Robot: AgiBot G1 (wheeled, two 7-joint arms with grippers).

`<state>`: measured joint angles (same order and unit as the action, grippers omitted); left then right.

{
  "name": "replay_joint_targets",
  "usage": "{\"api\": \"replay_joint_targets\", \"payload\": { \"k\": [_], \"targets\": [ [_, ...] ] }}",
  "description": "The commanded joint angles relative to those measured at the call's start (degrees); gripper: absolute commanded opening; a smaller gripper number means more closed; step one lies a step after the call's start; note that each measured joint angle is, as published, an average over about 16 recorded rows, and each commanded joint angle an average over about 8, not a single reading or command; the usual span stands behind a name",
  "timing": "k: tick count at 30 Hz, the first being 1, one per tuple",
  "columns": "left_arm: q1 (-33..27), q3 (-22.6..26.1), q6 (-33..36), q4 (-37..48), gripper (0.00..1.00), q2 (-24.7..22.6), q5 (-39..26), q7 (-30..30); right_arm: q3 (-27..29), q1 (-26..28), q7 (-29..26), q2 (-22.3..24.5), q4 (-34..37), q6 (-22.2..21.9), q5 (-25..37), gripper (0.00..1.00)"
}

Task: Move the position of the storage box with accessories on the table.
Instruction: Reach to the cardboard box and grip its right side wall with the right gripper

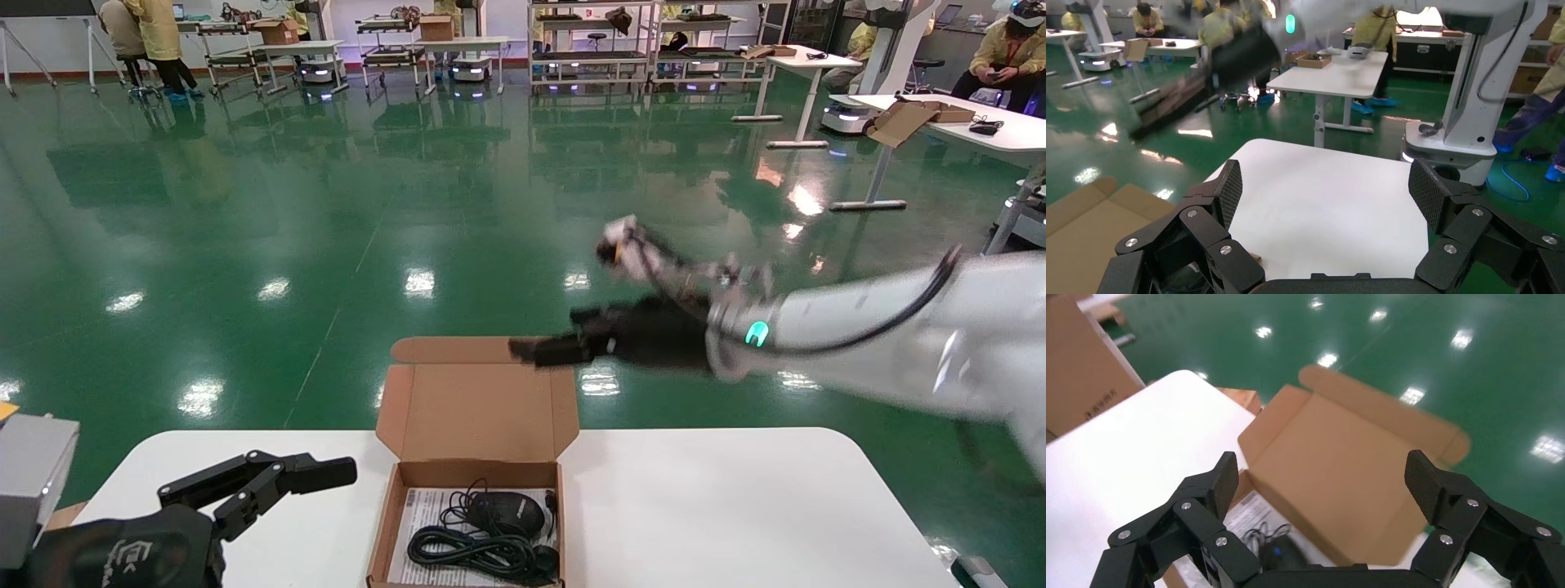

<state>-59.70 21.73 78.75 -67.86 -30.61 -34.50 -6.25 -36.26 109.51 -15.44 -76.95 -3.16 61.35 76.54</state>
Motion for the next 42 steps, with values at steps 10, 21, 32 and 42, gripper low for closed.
{"api": "replay_joint_targets", "payload": {
  "k": [10,21,32,42],
  "targets": [
    [0.0,0.0,0.0,0.0,1.00,0.0,0.0,0.0,1.2,-3.2,-0.6,-1.1,0.3,-2.6,-2.0,1.00],
    [0.0,0.0,0.0,0.0,1.00,0.0,0.0,0.0,-0.2,-4.7,-12.1,-1.6,-3.9,-12.1,-2.2,1.00],
    [0.0,0.0,0.0,0.0,1.00,0.0,0.0,0.0,-14.6,-9.5,-36.4,-2.0,-17.0,-20.6,4.1,1.00],
    [0.0,0.0,0.0,0.0,1.00,0.0,0.0,0.0,-28.2,-14.3,-52.8,-2.0,-25.8,-31.3,5.6,1.00]
  ]
}}
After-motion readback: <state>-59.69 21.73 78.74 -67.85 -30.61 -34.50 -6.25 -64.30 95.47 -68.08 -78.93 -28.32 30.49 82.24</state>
